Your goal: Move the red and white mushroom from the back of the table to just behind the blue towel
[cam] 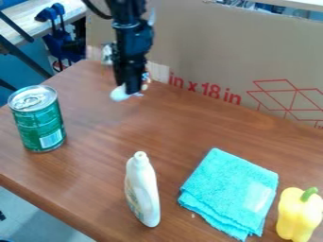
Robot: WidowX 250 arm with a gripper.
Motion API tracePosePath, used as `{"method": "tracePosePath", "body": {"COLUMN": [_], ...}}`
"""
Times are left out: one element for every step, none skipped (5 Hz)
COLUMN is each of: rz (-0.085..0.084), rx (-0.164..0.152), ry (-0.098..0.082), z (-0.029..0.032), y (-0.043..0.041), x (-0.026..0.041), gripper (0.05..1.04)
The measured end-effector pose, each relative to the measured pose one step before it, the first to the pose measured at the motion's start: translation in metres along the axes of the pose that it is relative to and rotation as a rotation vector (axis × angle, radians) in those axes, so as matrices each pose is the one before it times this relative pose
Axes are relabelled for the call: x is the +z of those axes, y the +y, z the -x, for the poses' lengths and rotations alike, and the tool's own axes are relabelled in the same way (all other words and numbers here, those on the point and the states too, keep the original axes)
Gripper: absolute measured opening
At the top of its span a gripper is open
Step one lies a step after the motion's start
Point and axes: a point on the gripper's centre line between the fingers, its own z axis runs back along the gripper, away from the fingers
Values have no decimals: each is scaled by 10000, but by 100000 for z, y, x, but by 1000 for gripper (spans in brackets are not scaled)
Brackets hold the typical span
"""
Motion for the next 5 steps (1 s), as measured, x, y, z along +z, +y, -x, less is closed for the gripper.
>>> {"method": "tracePosePath", "body": {"rz": [165,345,21,566,64], "rx": [-842,-806,-315,113,107], "ry": [497,656,94,258,20], "z": [-1040,-400,-783,-443,-109], "y": [-3809,-4414,-1517,295,742], "x": [-851,-1898,4,-1708,-235], "gripper": [486,486,487,486,486]}}
